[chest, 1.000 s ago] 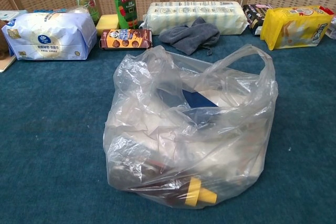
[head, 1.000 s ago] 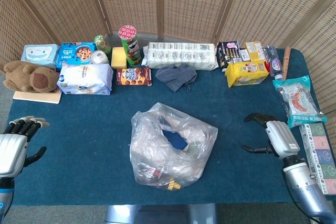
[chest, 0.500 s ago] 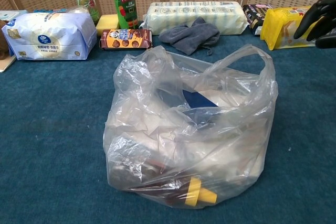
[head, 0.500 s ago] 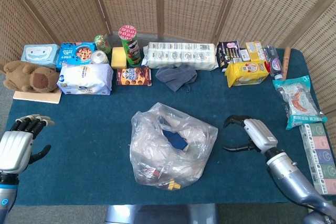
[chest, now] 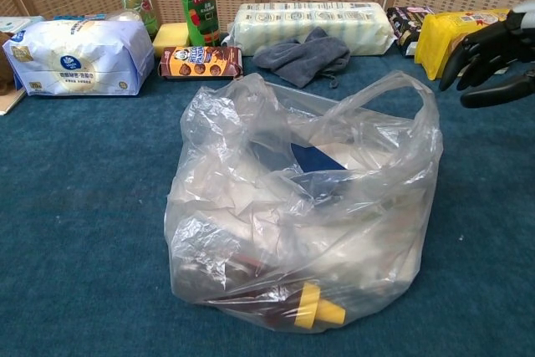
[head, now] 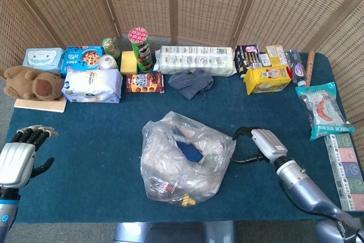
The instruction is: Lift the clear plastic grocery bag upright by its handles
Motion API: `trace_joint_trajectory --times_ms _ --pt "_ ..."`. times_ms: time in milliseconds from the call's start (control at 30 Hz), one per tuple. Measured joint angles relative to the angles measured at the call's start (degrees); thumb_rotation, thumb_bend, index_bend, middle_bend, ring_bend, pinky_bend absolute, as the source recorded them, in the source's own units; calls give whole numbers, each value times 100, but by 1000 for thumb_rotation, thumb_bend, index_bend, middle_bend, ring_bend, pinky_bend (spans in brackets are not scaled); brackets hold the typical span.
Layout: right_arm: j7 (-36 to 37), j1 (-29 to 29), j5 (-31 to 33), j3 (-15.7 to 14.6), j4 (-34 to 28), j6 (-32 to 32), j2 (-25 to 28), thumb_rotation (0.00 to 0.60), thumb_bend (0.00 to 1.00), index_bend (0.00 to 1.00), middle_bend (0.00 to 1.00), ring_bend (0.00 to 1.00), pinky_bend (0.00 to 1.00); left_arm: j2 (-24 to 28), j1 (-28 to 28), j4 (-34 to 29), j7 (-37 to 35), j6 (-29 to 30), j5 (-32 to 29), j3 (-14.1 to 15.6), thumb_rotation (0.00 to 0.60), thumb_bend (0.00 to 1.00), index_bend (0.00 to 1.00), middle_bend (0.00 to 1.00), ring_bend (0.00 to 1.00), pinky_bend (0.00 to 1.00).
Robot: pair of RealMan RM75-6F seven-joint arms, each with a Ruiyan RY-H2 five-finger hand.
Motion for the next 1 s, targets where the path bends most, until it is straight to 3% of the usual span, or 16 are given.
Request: trace_joint_trajectory --times_ms 533,733,1000 --pt "-251 411 613 -6 0 -562 -314 363 75 371 309 265 180 -63 2 244 -233 -6 -39 32 600 204 317 301 214 217" --pt "95 643 936 114 -129 -1077 -307 358 75 370 309 265 181 -107 11 384 -367 -22 -85 45 600 204 316 301 214 217" --pt "1096 867 1310 502 -252 -1756 -258 364 75 370 316 267 180 -161 22 551 -526 -19 -115 53 600 204 317 301 214 217"
